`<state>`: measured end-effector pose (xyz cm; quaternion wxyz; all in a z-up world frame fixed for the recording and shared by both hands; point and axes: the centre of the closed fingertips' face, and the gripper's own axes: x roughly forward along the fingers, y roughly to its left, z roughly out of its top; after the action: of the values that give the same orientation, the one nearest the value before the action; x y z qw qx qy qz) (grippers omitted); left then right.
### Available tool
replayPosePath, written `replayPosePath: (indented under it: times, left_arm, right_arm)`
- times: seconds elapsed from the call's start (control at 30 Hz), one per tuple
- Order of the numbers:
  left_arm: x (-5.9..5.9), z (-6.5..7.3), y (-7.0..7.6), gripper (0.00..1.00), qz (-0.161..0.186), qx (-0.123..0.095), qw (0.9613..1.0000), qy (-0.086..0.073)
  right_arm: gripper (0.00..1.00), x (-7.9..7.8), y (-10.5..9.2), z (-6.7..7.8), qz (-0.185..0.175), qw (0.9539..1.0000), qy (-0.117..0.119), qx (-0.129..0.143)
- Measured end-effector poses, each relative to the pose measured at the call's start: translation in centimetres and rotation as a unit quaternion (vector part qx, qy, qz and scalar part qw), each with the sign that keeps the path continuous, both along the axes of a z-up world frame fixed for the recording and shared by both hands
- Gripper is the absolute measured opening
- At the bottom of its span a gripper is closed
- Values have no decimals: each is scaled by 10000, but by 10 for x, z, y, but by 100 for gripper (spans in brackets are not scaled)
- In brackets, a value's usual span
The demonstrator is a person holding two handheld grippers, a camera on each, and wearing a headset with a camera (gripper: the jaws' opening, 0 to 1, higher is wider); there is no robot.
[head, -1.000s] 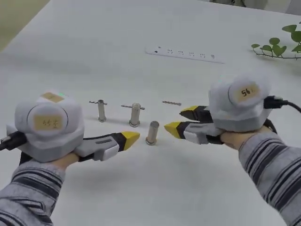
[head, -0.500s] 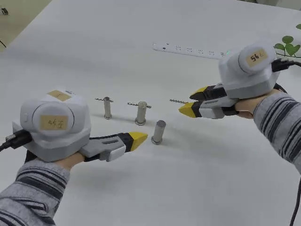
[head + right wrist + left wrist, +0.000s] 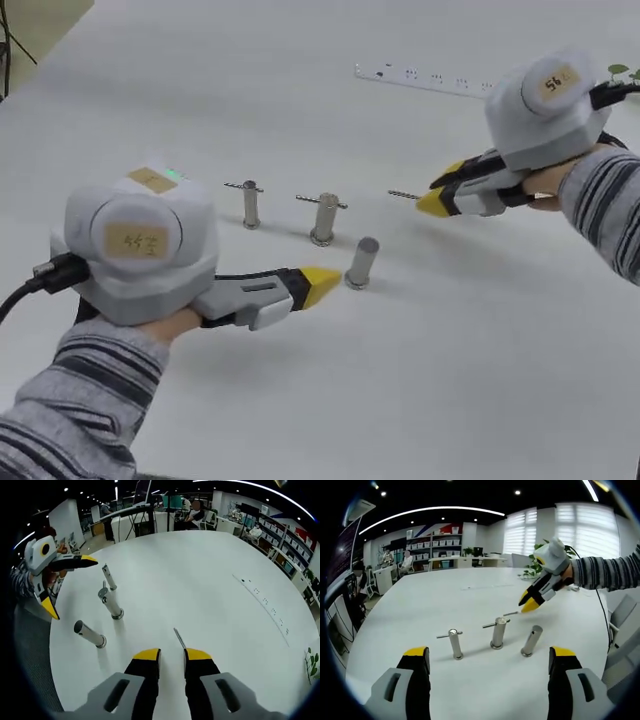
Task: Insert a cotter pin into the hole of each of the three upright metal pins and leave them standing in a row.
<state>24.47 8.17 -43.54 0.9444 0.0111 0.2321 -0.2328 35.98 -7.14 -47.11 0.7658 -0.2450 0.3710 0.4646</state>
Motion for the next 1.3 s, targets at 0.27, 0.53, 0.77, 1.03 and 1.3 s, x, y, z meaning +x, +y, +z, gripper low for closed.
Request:
replayPosePath:
  times: [0.27,0.53,0.77,1.03,1.3]
  left_arm:
    - [0,-2,3,98,34,16,10000,38]
    - [-1,-3,2,97,24,17,10000,51]
    - [-1,-3,2,96,12,36,10000,51]
    - [-1,-4,2,95,19,54,10000,71]
    - [-3,-5,0,93,-61,110,9999,83]
  right_arm:
    - [9,13,-1,-13,198,9997,54,-128]
    - [4,13,-3,-28,714,9960,136,-511]
    - [0,13,-4,-28,856,9936,184,-708]
    - [0,8,-4,-27,1187,9878,-27,-1008]
    - [0,-7,-10,-17,1366,9822,-336,-1241]
